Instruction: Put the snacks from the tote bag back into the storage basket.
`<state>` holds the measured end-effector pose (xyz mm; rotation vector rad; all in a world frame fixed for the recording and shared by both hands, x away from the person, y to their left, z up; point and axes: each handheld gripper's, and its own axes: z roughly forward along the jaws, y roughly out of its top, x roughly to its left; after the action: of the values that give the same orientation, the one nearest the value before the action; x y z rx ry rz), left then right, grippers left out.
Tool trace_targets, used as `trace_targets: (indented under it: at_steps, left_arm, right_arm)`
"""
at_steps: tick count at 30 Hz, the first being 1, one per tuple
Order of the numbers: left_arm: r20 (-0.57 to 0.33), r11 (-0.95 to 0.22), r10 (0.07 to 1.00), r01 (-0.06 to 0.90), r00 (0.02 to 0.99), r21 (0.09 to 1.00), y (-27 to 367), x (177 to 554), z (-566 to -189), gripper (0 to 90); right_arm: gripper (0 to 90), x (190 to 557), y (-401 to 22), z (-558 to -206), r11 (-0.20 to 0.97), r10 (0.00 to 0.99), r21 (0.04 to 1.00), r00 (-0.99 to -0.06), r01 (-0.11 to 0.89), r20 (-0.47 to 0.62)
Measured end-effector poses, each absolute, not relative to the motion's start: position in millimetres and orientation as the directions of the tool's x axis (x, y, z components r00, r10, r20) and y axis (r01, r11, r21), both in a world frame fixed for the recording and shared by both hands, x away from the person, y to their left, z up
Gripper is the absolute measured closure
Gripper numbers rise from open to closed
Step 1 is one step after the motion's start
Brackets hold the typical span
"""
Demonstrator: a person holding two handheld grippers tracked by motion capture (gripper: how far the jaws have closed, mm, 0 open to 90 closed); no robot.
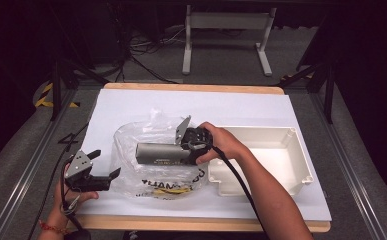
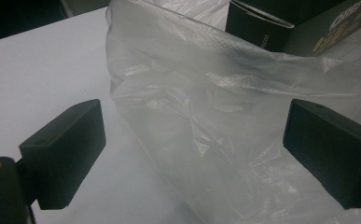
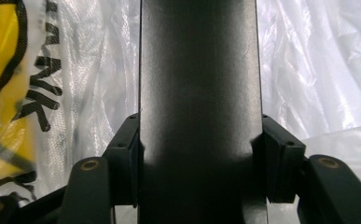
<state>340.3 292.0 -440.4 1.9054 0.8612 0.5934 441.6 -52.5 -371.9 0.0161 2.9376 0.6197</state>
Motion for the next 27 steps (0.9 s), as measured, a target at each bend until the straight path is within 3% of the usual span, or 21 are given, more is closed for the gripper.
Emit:
trace_targets:
  at_steps: [27]
  left_arm:
    - [0.041,-0.314,0.773,0.325,0.633,0.892,292,340,-441,6.4]
  right_arm:
    - [42.8,435,-66,-337,0.898,0.03,0.436,-0.981,-0.057,-0.19]
